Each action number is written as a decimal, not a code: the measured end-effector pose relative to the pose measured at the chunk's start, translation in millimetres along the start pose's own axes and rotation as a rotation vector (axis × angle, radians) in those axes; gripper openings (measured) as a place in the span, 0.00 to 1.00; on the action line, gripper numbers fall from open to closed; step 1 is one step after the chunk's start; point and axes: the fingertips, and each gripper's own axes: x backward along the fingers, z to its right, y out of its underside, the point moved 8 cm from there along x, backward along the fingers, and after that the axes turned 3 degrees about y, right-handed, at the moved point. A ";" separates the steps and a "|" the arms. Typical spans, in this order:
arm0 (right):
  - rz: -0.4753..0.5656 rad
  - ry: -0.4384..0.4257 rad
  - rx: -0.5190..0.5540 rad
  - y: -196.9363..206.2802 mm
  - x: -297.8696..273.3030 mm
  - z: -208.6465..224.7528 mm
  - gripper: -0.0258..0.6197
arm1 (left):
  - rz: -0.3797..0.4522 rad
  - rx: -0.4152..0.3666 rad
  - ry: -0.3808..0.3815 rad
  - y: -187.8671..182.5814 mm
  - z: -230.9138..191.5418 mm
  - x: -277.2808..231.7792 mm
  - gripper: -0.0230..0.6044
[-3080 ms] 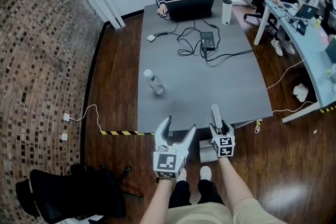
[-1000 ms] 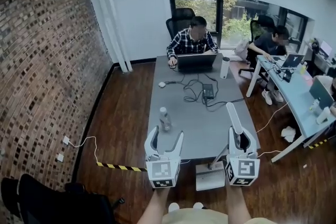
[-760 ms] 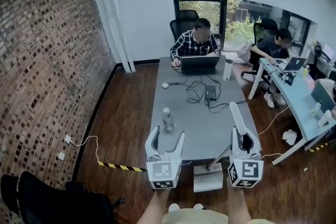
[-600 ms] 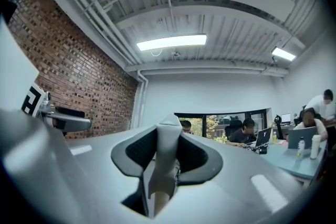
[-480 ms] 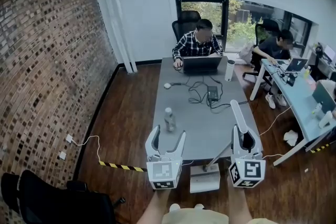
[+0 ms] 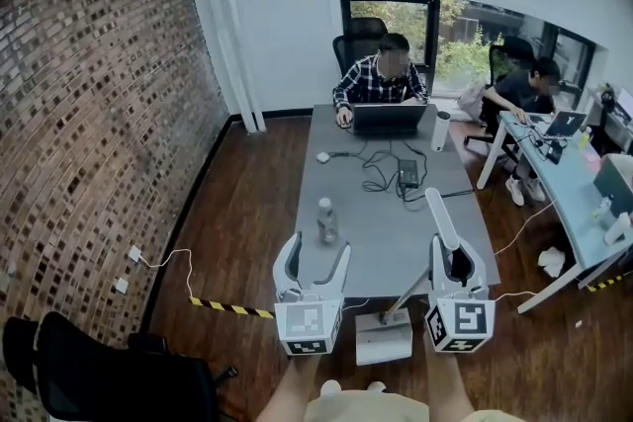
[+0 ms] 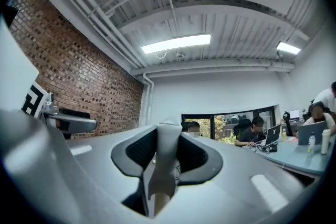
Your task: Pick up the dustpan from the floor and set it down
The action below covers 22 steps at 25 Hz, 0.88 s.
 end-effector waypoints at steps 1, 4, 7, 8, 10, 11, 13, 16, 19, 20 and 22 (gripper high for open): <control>-0.001 0.001 0.001 -0.4 0.2 -0.1 0.21 | -0.002 -0.001 -0.001 0.3 -0.8 0.7 0.58; -0.003 0.006 0.002 -1.9 1.2 -1.4 0.21 | -0.006 0.002 -0.002 0.9 -3.4 2.2 0.58; -0.004 0.008 0.005 -2.3 1.7 -2.4 0.21 | -0.004 0.005 -0.001 0.9 -4.4 1.8 0.58; -0.006 0.008 0.008 -2.1 2.0 -2.2 0.21 | -0.004 0.006 0.000 1.0 -4.1 1.2 0.58; -0.014 0.008 0.012 -1.1 2.2 -1.4 0.21 | -0.004 0.007 0.003 1.5 -3.0 -0.1 0.58; -0.019 0.008 0.014 -0.4 2.1 -0.9 0.22 | -0.004 0.008 0.005 1.9 -2.2 -0.8 0.58; -0.025 0.013 0.018 1.0 2.2 0.2 0.22 | -0.005 0.008 0.010 2.8 -0.6 -2.6 0.58; -0.027 0.022 0.021 1.7 3.4 1.9 0.22 | -0.007 0.007 0.020 3.8 1.3 -4.6 0.58; -0.030 0.024 0.033 4.5 3.9 6.6 0.22 | -0.007 0.012 0.031 3.5 4.0 -6.6 0.58; -0.032 0.023 0.037 6.0 3.9 9.6 0.21 | -0.005 0.015 0.038 3.1 5.7 -7.8 0.58; -0.039 0.026 0.039 10.4 4.7 17.0 0.21 | -0.004 0.016 0.056 2.5 10.1 -11.3 0.57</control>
